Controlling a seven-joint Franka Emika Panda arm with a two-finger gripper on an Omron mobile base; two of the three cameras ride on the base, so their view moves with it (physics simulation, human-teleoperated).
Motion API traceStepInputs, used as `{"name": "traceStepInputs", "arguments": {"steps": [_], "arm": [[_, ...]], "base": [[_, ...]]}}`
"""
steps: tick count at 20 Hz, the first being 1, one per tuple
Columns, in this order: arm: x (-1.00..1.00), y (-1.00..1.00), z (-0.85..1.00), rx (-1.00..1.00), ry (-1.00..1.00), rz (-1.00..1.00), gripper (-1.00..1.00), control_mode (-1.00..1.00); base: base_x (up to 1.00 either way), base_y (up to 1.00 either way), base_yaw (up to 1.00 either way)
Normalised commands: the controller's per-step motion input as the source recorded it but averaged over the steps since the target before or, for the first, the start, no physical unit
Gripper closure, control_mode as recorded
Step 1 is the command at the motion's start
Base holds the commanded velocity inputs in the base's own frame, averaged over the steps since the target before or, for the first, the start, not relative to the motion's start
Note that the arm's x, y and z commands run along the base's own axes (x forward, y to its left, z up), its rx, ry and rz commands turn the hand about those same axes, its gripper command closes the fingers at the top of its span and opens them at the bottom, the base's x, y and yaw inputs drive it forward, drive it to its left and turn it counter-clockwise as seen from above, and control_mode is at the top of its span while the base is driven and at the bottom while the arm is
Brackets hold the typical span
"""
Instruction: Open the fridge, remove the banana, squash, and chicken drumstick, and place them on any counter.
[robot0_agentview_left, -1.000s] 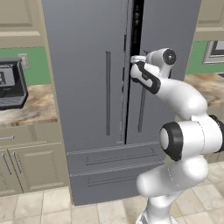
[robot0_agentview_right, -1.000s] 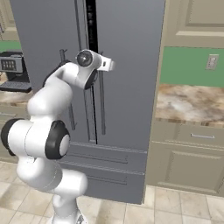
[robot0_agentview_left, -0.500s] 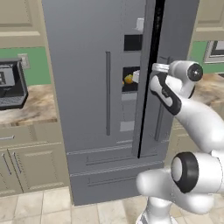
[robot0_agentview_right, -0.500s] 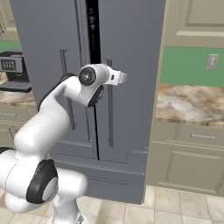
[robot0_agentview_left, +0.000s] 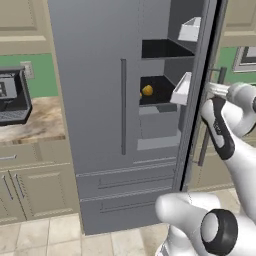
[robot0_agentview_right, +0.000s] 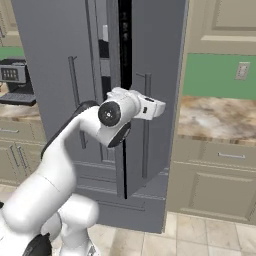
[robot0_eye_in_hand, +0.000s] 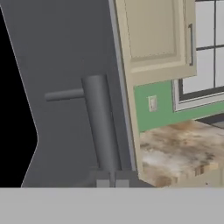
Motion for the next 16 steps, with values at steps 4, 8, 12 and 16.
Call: {"name": "traceStepInputs", "arguments": {"steps": [4,8,12,16], "arm": [[-1.0,-0.31,0.0,0.0,0.0,0.0,1.0,-1.0],[-1.0,-0.04,0.18,-0.08,0.12,0.0,1.0,-1.0],[-1.0,0.0,0.3,-0.16,0.2,0.0,1.0,-1.0],[-0.93,0.16,0.49,-0.18,0.28,0.0,1.0,-1.0]], "base": [[0.0,0.0,0.0],[0.0,0.0,0.0],[0.0,0.0,0.0],[0.0,0.0,0.0]]}}
